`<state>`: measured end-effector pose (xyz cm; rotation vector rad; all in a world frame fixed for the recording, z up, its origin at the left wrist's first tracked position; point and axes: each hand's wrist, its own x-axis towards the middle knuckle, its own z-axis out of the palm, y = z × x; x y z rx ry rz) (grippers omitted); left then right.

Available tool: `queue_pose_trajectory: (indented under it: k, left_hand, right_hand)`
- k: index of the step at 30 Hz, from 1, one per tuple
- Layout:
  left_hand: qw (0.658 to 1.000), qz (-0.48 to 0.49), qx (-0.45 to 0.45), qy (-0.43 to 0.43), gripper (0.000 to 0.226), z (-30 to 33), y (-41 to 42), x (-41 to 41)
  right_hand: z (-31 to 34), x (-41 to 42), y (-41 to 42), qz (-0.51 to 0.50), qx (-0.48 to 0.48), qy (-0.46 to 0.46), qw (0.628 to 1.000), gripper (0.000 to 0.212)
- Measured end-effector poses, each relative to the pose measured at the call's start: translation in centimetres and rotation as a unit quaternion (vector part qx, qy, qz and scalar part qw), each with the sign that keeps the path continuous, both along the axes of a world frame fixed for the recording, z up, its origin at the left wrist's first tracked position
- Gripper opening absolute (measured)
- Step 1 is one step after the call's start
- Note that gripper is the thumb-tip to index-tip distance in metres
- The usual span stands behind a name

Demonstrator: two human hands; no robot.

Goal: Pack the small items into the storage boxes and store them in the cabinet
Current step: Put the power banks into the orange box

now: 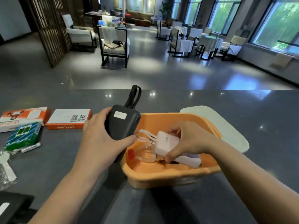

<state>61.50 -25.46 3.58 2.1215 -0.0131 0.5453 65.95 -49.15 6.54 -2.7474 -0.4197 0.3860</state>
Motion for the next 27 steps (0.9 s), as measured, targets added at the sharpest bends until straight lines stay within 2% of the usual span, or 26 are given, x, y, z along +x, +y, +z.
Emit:
queue_pose_trajectory:
  k: [4,8,11,15,20,22,24,25,26,27]
  left_hand:
    - [1.000,0.028,-0.001,0.004,0.078,0.0,-0.9,0.3]
    - [0.999,0.049,-0.001,0.007,0.078,-0.4,-1.5,0.1]
    - [0.998,0.054,0.007,0.009,0.076,-0.7,-2.0,0.3]
    - [0.998,0.051,0.014,0.021,0.078,-1.0,-2.3,0.7]
    - [0.999,0.032,0.016,0.025,0.080,-0.9,-2.9,0.9]
    - [0.999,0.018,0.008,0.026,0.080,-0.7,-3.4,0.8]
    - [1.000,0.001,-0.011,0.021,0.079,-0.3,-4.1,0.9]
    - [1.000,-0.005,-0.020,0.018,0.079,-0.1,-4.4,0.9]
    - [0.999,-0.010,-0.030,0.017,0.078,0.1,-4.9,1.0]
    - [0.999,-0.014,-0.041,0.017,0.078,0.3,-5.3,1.1]
  right_hand:
    - [-2.4,1.3,0.8,0.097,-0.065,0.061,0.991,0.082]
    - [-4.9,2.0,1.6,0.147,-0.064,0.089,0.983,0.069]
    - [-6.5,2.3,2.3,0.157,-0.080,0.054,0.983,0.047]
    - [-7.9,2.5,3.2,0.151,-0.140,-0.023,0.978,0.055]
    - [-8.3,2.3,3.5,0.152,-0.190,-0.015,0.970,0.057]
    - [-8.2,2.0,3.1,0.150,-0.192,0.017,0.970,0.057]
    - [-7.1,1.8,2.2,0.107,-0.095,0.043,0.989,0.047]
    - [-6.1,1.7,1.5,0.070,0.008,0.040,0.997,0.033]
    - [-5.0,1.6,0.7,0.021,0.148,0.045,0.988,0.020]
    - [-3.8,1.3,0.0,-0.031,0.302,0.073,0.950,0.022]
